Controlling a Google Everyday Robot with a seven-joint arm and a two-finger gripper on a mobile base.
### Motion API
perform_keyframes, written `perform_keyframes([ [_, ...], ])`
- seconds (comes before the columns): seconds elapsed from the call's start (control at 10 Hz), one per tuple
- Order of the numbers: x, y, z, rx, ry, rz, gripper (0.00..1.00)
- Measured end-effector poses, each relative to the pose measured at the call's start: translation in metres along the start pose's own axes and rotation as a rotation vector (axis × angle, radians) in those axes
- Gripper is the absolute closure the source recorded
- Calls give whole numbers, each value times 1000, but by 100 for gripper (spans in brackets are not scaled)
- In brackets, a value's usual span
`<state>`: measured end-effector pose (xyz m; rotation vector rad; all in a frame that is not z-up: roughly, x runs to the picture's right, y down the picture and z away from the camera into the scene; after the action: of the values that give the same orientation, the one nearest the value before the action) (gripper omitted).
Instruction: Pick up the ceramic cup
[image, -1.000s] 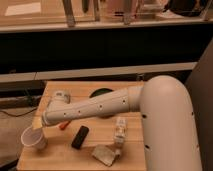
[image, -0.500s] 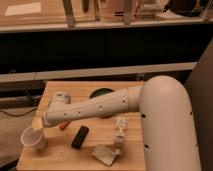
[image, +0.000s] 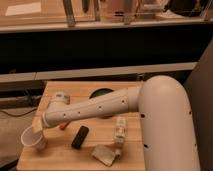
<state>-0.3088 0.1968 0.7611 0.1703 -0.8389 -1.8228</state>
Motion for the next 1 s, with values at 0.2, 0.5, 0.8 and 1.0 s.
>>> perform_keyframes([
  [0.2,-1,-1,1,1,-2,-6,56],
  [0.5,-1,-1,-1,0,-4,-17,71],
  [0.8,1,0,-9,0,-7,-23,99],
  [1.0,1,2,-13,-2,-7,-32,100],
])
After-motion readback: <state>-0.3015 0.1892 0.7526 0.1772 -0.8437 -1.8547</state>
